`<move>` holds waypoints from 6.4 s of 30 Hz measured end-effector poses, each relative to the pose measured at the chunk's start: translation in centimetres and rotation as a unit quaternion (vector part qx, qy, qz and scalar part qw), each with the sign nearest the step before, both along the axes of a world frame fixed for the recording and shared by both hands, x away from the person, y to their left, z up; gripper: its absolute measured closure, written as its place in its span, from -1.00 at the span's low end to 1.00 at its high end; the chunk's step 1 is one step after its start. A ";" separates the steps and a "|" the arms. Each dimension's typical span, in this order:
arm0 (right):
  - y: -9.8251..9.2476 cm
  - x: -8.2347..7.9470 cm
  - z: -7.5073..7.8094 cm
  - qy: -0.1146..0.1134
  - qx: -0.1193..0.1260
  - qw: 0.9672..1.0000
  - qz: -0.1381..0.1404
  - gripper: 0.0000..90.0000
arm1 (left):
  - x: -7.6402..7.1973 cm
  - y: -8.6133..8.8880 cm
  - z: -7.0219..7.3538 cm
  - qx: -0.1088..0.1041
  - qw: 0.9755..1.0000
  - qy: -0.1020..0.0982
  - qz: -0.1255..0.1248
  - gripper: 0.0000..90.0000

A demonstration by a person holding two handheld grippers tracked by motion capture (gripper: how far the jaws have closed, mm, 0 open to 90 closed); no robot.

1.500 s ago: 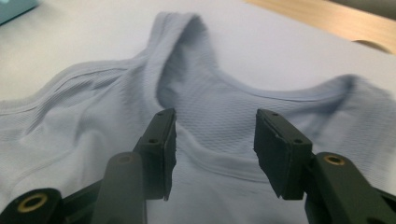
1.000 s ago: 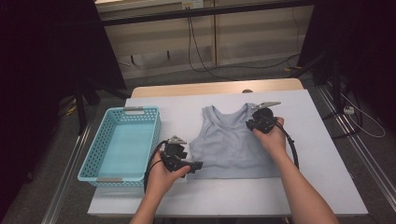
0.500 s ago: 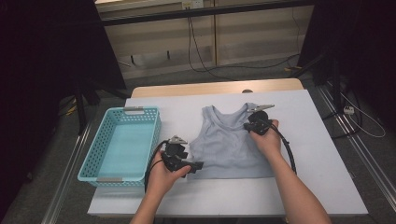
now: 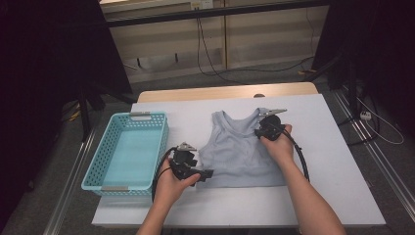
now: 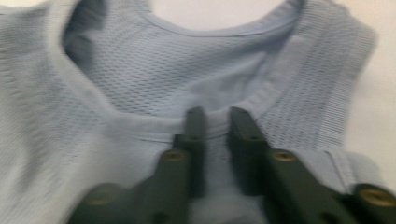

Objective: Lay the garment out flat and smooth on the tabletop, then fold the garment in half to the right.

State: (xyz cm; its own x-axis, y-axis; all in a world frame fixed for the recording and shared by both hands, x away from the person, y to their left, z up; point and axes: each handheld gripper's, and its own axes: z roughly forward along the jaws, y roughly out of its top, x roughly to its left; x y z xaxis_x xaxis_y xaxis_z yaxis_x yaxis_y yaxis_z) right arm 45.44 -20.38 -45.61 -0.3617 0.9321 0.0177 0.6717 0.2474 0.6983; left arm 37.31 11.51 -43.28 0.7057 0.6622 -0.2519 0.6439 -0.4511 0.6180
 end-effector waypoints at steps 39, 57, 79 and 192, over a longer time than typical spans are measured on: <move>0.7 0.3 1.6 -0.012 0.030 0.999 0.041 0.43 | 0.0 0.4 0.7 -0.003 1.000 -0.003 0.005 -0.58; 1.3 -5.7 3.3 -0.039 0.055 0.993 0.098 -0.39 | 1.7 -0.6 2.6 -0.019 1.000 -0.015 -0.004 -0.65; 5.0 -9.6 2.9 -0.049 0.057 0.981 0.177 -0.59 | 1.8 1.2 2.1 -0.023 1.000 -0.010 0.015 -0.71; 14.0 -12.8 -0.5 -0.037 0.025 0.955 0.294 0.56 | 1.4 2.4 2.3 -0.025 0.999 -0.005 0.048 -0.69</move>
